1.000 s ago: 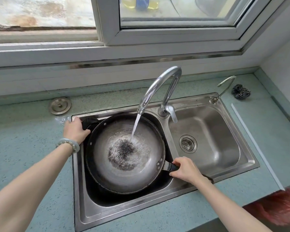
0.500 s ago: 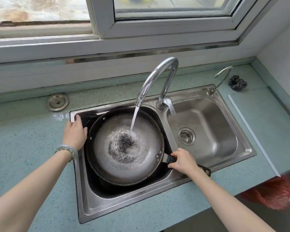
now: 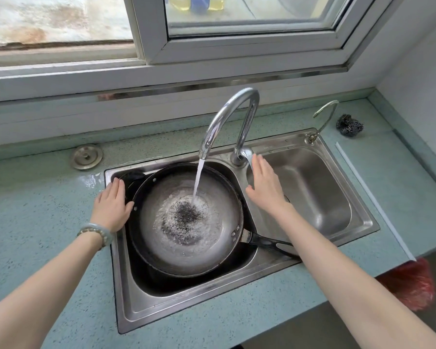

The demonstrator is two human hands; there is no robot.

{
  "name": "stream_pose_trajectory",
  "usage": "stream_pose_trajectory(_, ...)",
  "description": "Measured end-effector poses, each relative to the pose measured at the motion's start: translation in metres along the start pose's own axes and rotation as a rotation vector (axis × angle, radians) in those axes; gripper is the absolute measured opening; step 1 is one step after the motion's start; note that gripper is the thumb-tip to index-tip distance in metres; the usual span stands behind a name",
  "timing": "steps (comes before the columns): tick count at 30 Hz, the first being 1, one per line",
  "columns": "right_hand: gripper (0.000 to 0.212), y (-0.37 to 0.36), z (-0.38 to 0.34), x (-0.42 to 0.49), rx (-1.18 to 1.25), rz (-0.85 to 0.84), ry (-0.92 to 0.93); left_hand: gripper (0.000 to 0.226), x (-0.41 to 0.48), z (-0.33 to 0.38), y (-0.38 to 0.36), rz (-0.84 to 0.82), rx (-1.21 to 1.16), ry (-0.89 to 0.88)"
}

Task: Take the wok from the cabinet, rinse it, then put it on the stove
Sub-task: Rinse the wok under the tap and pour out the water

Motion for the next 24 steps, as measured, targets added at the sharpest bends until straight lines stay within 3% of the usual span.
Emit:
stream_pose_trajectory(5, 0.089, -0.027, 0.005, -0.011, -0.159, -0.154, 0.022, 0.067, 0.001, -0.004, 0.0, -0.019, 0.0, -0.003)
stream_pose_trajectory(16, 0.098, -0.048, 0.013, -0.019, -0.03, -0.258, -0.055, 0.071, 0.006, -0.005, -0.002, -0.029, -0.007, -0.005)
stream_pose_trajectory(20, 0.086, -0.035, 0.038, -0.03, 0.231, -0.184, -0.194, 0.068, 0.011, -0.009, -0.001, -0.022, -0.069, 0.052)
stream_pose_trajectory(24, 0.052, -0.055, 0.068, -0.078, 0.13, -0.418, -0.184, 0.063, 0.018, -0.013, 0.004, 0.004, -0.201, 0.2)
Point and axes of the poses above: each hand's wrist, its own x-axis towards the middle knuckle, its own y-axis out of the back of the hand, z = x × y, the point moved 9 cm from there along x, towards the middle knuckle, and after that the axes turned 11 degrees about z, right-handed, at the moved point
